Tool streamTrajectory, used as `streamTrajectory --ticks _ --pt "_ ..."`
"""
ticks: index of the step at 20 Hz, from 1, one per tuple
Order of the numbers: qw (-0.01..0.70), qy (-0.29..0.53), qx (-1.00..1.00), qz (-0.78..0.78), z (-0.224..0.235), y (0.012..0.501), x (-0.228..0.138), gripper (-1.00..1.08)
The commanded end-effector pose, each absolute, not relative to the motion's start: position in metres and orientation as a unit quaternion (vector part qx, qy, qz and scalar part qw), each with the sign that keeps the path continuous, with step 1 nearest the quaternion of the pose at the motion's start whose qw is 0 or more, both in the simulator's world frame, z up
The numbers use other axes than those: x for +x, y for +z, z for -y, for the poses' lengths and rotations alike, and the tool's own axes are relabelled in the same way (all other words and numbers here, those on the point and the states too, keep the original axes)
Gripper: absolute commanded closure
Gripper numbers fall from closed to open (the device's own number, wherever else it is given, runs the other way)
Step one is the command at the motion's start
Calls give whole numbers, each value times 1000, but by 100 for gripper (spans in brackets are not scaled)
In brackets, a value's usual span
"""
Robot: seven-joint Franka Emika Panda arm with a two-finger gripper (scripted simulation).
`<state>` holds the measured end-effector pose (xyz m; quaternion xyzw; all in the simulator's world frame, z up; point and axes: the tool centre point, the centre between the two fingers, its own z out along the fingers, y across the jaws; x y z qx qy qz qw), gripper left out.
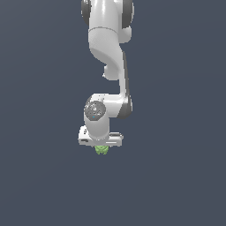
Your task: Pick up the object and move it to a goal position.
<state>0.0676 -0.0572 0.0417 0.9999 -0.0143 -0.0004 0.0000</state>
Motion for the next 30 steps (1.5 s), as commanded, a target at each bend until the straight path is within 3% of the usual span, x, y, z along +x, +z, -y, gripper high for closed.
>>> streamTrajectory --ticks 1,12,30 --pt "0 0 1000 14 55 44 65 108" --pt "0 0 1000 14 27 70 34 108" --pt "1 0 1000 14 -65 156 -65 108"
